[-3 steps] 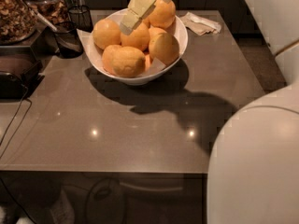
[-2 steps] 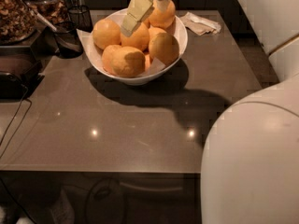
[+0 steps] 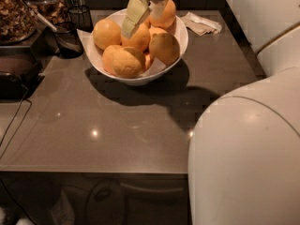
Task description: Pick orange from white bowl
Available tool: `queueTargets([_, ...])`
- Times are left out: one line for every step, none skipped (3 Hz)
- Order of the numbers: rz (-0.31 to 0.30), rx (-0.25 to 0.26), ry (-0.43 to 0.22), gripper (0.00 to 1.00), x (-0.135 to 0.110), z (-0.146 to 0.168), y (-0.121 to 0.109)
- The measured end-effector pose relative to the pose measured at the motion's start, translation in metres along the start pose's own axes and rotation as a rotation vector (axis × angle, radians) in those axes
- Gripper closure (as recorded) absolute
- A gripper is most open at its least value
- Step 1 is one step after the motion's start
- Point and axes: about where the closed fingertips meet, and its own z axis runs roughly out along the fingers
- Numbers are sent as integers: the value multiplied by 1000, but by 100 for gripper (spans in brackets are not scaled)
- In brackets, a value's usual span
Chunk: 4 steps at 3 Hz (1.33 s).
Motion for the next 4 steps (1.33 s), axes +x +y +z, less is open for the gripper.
queueTargets([3, 0, 7, 27, -5, 6, -3])
queueTargets([18, -11, 14, 29, -7, 15, -8])
queueTargets([35, -33, 25, 32, -5, 27, -13])
queueTargets([53, -45, 28, 31, -3, 34, -18])
